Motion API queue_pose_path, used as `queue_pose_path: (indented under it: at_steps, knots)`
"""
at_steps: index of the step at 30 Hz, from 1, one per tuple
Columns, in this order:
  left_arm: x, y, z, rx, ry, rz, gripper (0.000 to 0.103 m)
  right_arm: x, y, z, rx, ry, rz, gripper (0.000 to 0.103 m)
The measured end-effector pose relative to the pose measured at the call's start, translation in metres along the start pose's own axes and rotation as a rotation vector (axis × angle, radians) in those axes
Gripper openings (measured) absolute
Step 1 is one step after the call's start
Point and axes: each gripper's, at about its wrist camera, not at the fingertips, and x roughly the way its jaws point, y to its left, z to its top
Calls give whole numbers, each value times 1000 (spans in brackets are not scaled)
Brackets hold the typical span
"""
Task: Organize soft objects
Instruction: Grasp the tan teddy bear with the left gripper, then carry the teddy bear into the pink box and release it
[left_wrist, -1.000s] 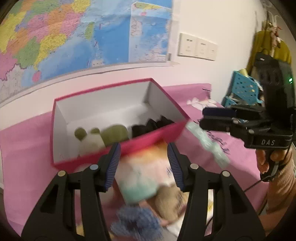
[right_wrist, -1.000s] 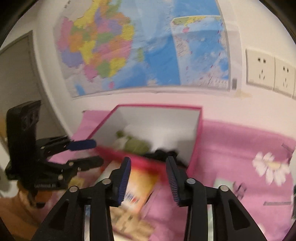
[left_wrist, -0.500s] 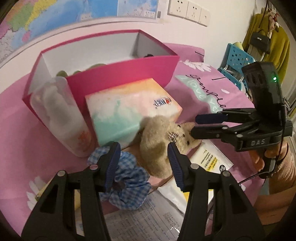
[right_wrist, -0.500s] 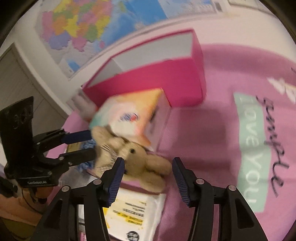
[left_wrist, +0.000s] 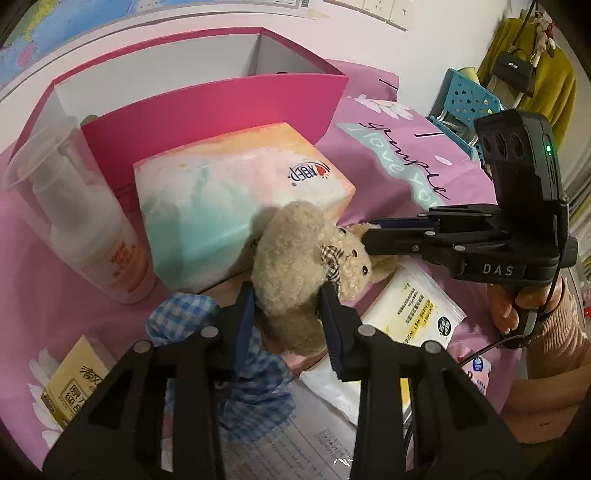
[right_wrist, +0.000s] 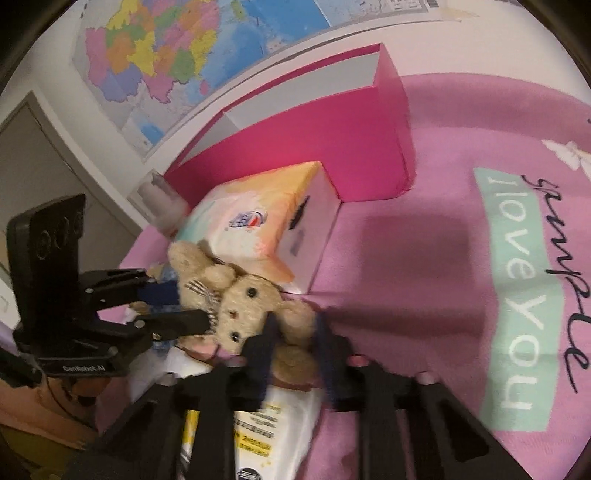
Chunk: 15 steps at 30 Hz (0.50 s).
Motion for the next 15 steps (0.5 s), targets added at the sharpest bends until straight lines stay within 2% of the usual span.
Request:
queue_pose_path:
  at_steps: [6,15]
  knots:
    - [-7,-2,2,-6,-15,-5,37,-16,9,1,-26,-42,-3,14]
    - [-41,-10,16,3,-105,-28,37,-53,32,19,-103,-131,-30,14]
